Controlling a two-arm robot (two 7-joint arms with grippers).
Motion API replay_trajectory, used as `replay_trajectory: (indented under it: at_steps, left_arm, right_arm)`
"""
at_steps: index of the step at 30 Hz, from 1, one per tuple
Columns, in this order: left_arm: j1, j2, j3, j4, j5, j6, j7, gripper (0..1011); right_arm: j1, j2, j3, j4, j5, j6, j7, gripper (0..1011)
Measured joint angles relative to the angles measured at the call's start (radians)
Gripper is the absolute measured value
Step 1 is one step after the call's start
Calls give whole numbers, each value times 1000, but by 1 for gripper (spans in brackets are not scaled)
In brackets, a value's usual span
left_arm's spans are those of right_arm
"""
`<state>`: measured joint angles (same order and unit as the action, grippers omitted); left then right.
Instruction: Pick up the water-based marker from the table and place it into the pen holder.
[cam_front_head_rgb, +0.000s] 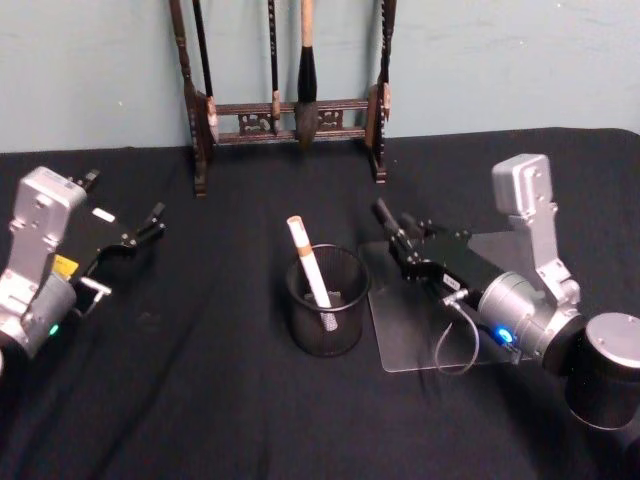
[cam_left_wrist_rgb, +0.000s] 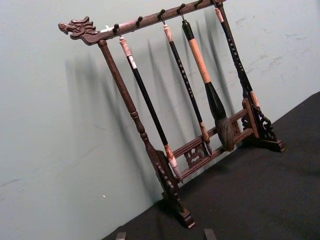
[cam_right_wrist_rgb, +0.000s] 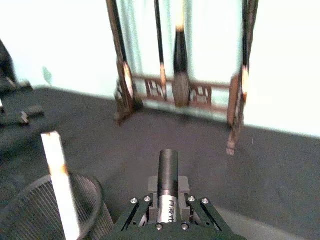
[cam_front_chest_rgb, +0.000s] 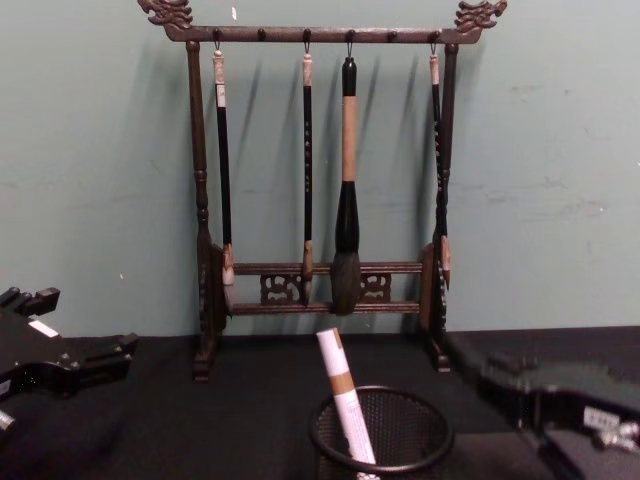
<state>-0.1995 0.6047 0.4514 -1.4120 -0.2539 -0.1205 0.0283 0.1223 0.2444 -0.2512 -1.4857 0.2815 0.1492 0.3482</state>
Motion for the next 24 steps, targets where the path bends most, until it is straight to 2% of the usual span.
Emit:
replay_trajectory:
  at_steps: [5,8,9,12,13,16,21,24]
  left_arm:
    - [0,0,0,0,0,0,0,1001]
    - [0,0,0,0,0,0,0,1001]
    - [0,0,0,0,0,0,0,1001]
    - [0,0,0,0,0,0,0,1001]
    - [0,0,0,0,0,0,0,1001]
    - [0,0,0,0,0,0,0,1001]
    - [0,0,0,0,0,0,0,1001]
    - [0,0,0,0,0,0,0,1001]
  right_arm:
    - [-9,6,5,-8,41,-126,47,238]
    - [-9,8,2,-8,56,-182,71,239]
    - [-9,8,-2,-6,65,-219,87,238]
    - [-6,6,-11,2,74,-275,107,239]
    - [-2,3,-18,10,78,-313,122,239]
    - [9,-6,-37,28,84,-379,143,238]
    - [32,-23,-71,70,88,-449,165,239]
    - [42,-29,-86,90,88,-468,172,239]
